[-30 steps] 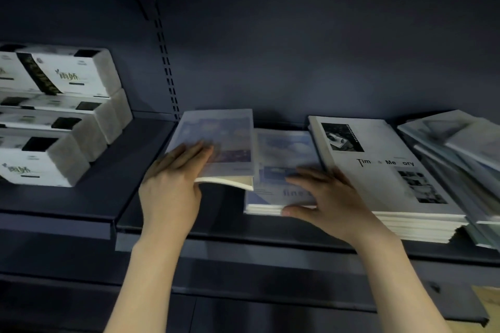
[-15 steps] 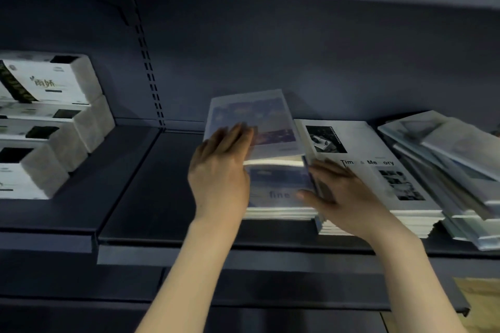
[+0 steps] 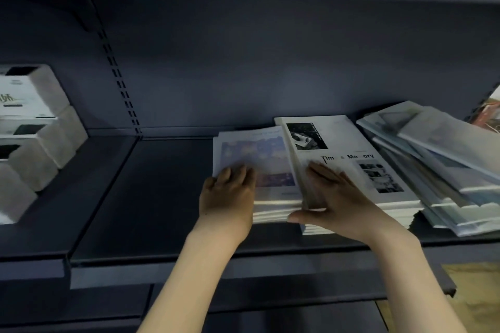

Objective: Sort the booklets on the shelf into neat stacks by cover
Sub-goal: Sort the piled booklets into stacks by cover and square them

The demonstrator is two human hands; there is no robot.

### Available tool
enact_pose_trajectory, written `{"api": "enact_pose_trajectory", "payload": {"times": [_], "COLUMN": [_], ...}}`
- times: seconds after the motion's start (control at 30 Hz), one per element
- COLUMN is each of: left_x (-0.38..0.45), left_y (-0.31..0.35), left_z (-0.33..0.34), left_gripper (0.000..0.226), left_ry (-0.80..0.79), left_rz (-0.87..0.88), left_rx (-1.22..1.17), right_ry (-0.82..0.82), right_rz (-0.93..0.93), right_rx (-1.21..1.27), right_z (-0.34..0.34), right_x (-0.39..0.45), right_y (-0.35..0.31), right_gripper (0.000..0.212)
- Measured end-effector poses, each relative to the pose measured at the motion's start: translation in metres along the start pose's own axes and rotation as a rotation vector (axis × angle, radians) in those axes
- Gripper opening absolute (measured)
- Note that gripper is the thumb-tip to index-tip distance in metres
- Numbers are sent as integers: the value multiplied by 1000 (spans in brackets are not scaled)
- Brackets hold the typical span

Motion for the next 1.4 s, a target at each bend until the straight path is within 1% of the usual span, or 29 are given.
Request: {"api": "enact_pose_trajectory", "payload": {"times": [0.17,0.2,0.3,0.33,0.43,0.53,0.6,0.8,0.93,0.97,1.0,1.07,1.17,1.27,1.3,1.4], "left_x": [-8,-9,-14,-14,-11,-11,-11,-10,-11,-12,-13,-15,-17,-12,-9,-2], "left_y": [-6,-7,-8,-8,-6,-2,-1,3,5,5,6,8,12,22,26,42], "left_z": [4,5,7,7,7,10,12,9,12,13,14,11,0,-15,-19,-30], "left_gripper": [70,72,84,84,78,79,79,71,74,76,80,89,94,102,99,79], "left_ry": [-76,-98,-158,-162,-128,-104,-95,-77,-88,-99,-107,-103,-60,25,43,69], "left_rz": [17,18,7,2,-13,-36,-46,-22,-54,-70,-85,-117,-183,-187,-189,-186], "left_rx": [22,18,12,14,36,62,70,10,-17,-23,-29,-48,-109,-151,-161,-176], "right_ry": [37,44,45,46,35,28,34,23,55,68,77,83,75,93,112,170], "right_rz": [-20,-23,-23,-26,-29,-8,-14,-29,-42,-49,-54,-68,-118,-124,-116,-111], "right_rx": [-37,-43,-57,-67,-76,-82,-85,-92,-90,-84,-69,-29,15,57,69,42], "right_z": [4,4,4,3,3,3,2,4,6,5,5,2,-2,-14,-20,-39], "right_x": [2,2,0,0,-1,-2,-2,-3,-2,-3,-3,-5,-10,-19,-22,-30], "right_y": [4,5,2,1,-1,-1,-2,-2,-2,-1,-1,-1,-1,7,11,29], "right_gripper": [144,144,129,125,121,103,97,102,119,116,110,102,106,107,106,99]}}
Point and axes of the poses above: each hand's wrist, its own x-axis towards the middle knuckle, its own z-axis out of the palm, y = z × x, the point moved 7 cm from there along x, towards the middle knuckle, and after that the axes turned 14 degrees about y, right-handed, at the moved point
